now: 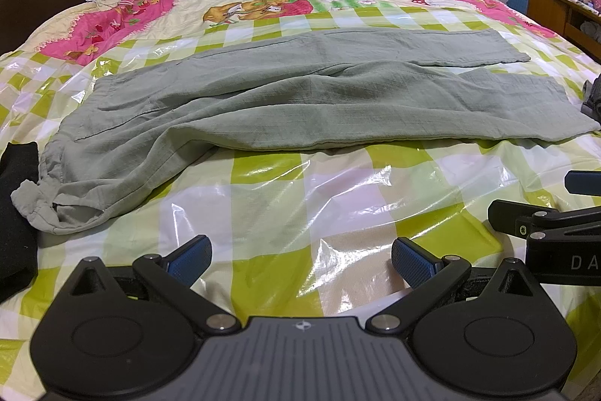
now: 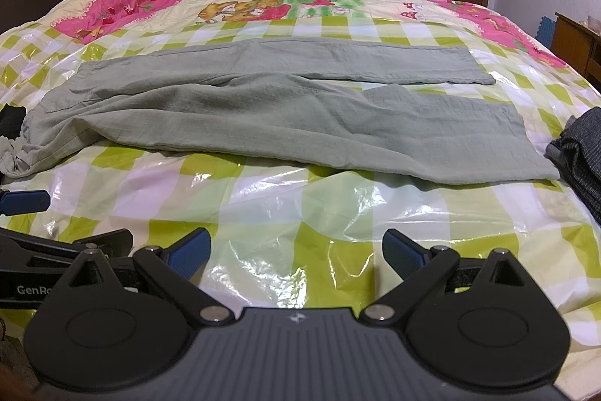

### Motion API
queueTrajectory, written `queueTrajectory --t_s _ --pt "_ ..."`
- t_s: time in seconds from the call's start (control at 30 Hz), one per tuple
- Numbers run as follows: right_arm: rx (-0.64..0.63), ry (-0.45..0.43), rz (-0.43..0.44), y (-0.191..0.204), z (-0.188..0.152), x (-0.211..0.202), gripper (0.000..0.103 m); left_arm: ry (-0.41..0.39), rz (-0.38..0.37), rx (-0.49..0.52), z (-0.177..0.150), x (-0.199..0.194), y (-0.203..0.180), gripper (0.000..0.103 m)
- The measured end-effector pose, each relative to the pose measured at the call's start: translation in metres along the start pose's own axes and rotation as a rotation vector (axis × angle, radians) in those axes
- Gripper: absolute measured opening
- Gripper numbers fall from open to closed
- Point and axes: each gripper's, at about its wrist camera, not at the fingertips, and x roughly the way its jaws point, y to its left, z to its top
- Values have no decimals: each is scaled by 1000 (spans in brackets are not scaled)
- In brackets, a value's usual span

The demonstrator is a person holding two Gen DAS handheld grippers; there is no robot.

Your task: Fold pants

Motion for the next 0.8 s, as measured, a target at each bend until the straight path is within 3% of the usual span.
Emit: queueTrajectory --t_s 0.8 --pt "1 1 2 1 0 -1 97 4 2 7 -2 1 -2 103"
